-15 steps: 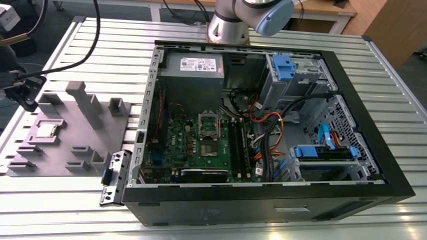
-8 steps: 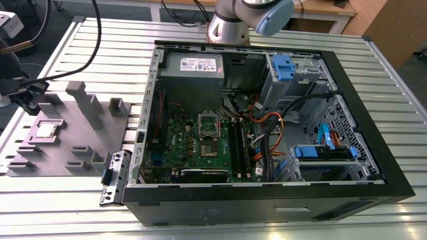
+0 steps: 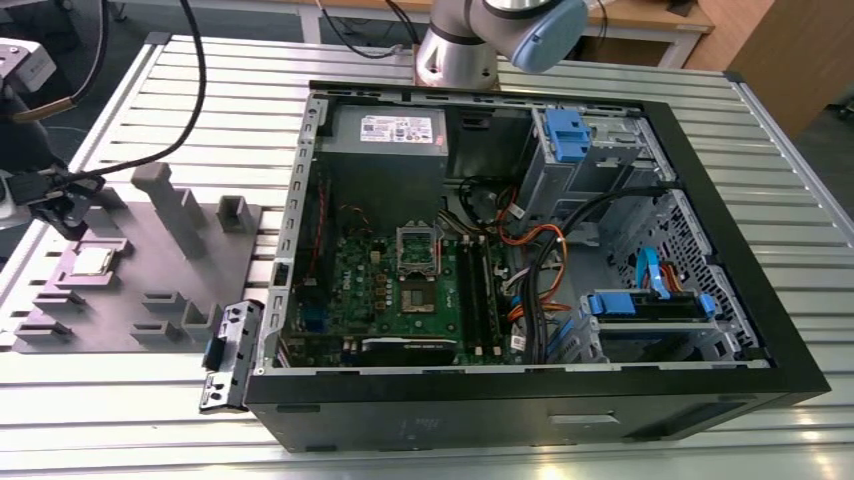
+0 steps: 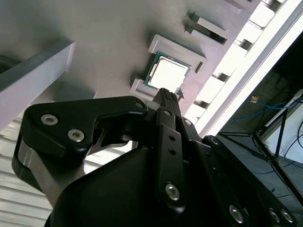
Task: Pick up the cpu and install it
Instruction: 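Pick up the cpu and move it towards the insertion slot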
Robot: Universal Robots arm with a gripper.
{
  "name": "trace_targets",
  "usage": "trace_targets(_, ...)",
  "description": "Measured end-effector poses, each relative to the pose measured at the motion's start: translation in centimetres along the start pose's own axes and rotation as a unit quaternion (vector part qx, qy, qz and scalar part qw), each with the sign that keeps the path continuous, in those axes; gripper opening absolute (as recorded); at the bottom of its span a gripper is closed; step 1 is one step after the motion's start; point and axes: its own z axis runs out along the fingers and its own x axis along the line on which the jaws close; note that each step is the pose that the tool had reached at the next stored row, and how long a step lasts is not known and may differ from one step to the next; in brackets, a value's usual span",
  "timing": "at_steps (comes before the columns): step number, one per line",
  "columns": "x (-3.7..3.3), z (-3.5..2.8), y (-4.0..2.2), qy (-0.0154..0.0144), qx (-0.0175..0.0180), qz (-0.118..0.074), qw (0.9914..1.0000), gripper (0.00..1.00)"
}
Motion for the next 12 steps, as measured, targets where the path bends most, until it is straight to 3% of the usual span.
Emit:
trace_targets(9, 0.28, 1.59, -0.17, 0.0002, 0.0000, 0.000, 1.00000, 0.11)
trace_targets(12, 0.28, 1.62, -0.17, 0.0003, 0.0001, 0.000, 1.00000, 0.11)
